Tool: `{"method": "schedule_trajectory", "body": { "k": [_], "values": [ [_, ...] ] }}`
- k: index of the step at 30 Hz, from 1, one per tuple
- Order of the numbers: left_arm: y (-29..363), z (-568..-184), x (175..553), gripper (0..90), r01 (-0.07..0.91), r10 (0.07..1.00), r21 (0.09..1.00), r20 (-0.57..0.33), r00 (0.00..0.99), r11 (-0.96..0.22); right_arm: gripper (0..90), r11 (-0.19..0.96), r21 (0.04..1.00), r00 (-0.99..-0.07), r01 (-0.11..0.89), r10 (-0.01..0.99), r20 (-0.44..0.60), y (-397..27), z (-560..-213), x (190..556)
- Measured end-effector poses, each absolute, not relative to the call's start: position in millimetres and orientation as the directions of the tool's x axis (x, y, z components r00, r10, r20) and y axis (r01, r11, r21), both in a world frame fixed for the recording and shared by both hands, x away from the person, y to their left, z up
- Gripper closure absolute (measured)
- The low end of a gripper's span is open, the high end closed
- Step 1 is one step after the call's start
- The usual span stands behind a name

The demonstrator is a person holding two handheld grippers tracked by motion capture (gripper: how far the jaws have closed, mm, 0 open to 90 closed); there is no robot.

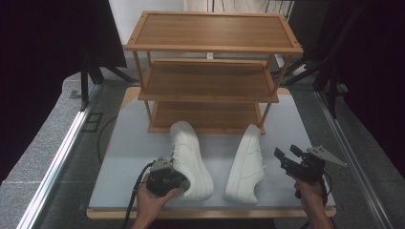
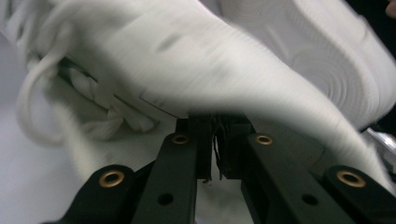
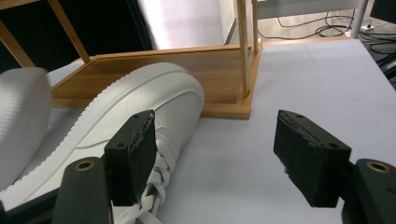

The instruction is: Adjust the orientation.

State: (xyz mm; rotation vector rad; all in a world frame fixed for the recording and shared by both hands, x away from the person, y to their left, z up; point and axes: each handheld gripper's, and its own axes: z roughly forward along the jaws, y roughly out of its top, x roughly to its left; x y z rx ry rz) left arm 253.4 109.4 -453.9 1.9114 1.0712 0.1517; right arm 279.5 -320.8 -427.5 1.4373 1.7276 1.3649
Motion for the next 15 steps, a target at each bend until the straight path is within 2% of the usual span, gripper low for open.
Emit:
{"method": "schedule_trajectory", "body": {
  "k": [3,9,11,15],
  "values": [
    [93.4,-448.6,263.6,87.9,0.604,0.702,0.771,-0.315,0.639,-0.203,29.8,-0.071,0.907,-0.303,0.414,0.929,0.211,-323.9,-427.0,278.9],
    [45.0,-437.8,276.6,83.9,0.571,0.679,0.749,-0.228,0.698,-0.336,29.8,-0.081,0.907,-0.292,0.413,0.932,0.216,-327.7,-426.9,277.2],
    [37.7,-436.9,278.2,83.5,0.576,0.667,0.747,-0.246,0.703,-0.332,29.9,-0.081,0.907,-0.291,0.413,0.932,0.216,-328.7,-427.0,276.3],
    [28.9,-433.6,276.5,82.8,0.564,0.679,0.749,-0.214,0.702,-0.347,29.9,-0.086,0.908,-0.286,0.411,0.933,0.218,-331.4,-426.4,275.2]
  ]
}}
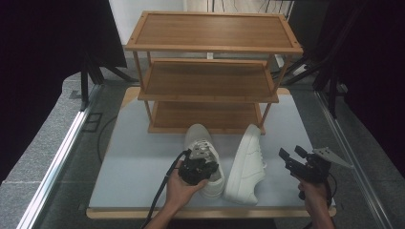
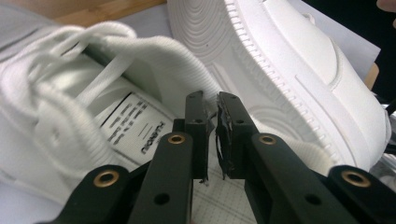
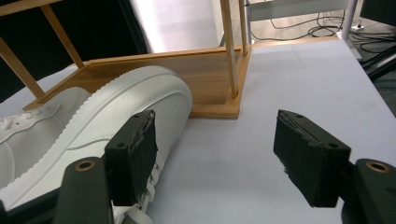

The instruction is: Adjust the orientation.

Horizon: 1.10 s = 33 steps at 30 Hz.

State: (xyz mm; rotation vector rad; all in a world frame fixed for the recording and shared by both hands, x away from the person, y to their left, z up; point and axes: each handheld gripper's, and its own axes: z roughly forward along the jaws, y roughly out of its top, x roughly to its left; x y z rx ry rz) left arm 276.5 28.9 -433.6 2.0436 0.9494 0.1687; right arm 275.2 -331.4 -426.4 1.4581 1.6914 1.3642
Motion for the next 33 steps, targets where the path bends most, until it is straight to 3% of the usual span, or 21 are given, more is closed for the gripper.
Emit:
{"method": "schedule_trajectory", "body": {
  "k": [6,15,33],
  "values": [
    [37.2,-444.6,278.4,82.3,0.587,0.679,0.719,-0.222,0.7,-0.371,29.5,-0.058,0.917,-0.322,0.396,0.926,0.198,-327.9,-424.5,273.5],
    [49.1,-447.1,276.2,90.0,0.583,0.669,0.717,-0.22,0.71,-0.383,28.8,0.031,0.923,-0.396,0.383,0.909,0.134,-314.6,-425.1,269.5],
    [113.1,-436.2,273.9,90.0,0.616,0.728,0.685,-0.18,0.661,-0.389,28.9,0.036,0.922,-0.386,0.385,0.914,0.125,-318.6,-424.7,267.6]
  ]
}}
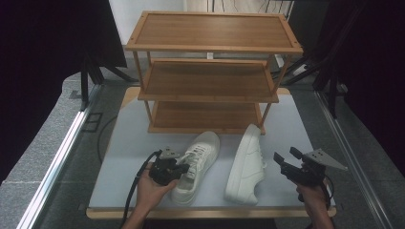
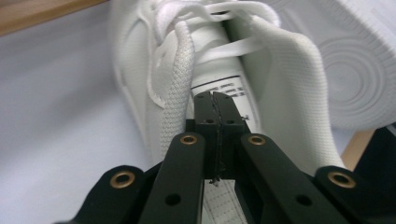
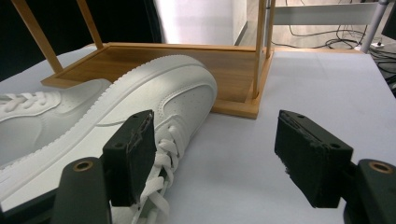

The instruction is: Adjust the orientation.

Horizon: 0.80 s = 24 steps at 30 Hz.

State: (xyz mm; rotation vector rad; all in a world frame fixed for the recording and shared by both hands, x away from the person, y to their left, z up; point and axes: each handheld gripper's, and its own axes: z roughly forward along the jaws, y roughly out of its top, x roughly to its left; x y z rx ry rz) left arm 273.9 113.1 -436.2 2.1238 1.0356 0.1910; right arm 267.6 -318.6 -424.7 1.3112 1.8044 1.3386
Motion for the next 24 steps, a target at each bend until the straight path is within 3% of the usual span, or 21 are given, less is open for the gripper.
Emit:
{"method": "schedule_trajectory", "body": {
  "k": [7,15,24],
  "values": [
    [124.6,-428.3,273.5,88.0,0.601,0.688,0.695,-0.21,0.694,-0.394,28.9,0.031,0.917,-0.383,0.398,0.914,0.136,-318.2,-427.5,269.9],
    [134.4,-399.2,261.3,59.3,0.47,0.59,0.828,-0.222,0.777,-0.307,28.7,0.043,0.921,-0.419,0.387,0.898,0.134,-313.5,-424.4,263.1],
    [158.5,-391.4,264.5,46.4,0.51,0.626,0.843,-0.306,0.717,-0.173,29.2,0.081,0.915,-0.469,0.395,0.874,0.125,-304.0,-423.5,261.1]
  ]
}}
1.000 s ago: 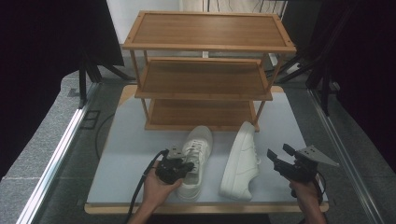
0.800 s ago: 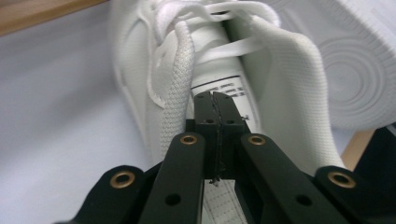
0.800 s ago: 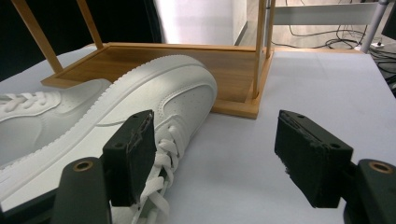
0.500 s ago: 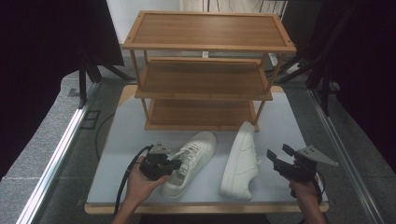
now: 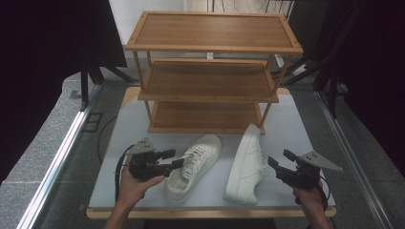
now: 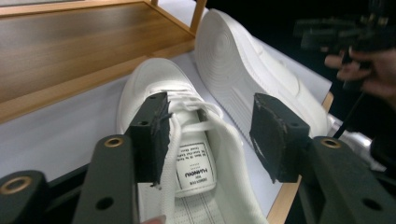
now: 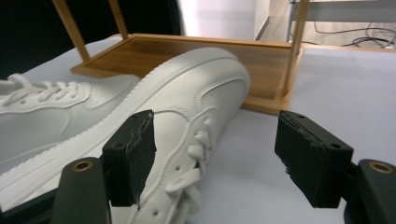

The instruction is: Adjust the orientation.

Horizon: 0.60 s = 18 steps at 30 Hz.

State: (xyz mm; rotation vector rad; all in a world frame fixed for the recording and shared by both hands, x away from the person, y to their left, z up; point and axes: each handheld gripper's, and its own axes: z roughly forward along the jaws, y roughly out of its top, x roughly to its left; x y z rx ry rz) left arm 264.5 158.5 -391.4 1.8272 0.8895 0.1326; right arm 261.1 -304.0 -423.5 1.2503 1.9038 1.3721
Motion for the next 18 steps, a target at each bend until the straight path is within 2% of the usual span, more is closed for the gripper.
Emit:
{"method": "schedule_trajectory", "body": {
  "k": [8,18],
  "values": [
    [165.9,-393.5,273.4,44.9,0.531,0.654,0.837,-0.328,0.682,-0.133,38.7,0.157,0.893,-0.505,0.421,0.859,0.086,-297.2,-429.3,255.9],
    [169.1,-398.2,281.4,44.5,0.557,0.668,0.821,-0.348,0.658,-0.121,45.0,0.155,0.857,-0.509,0.491,0.849,0.138,-297.4,-448.4,242.8]
  ]
}}
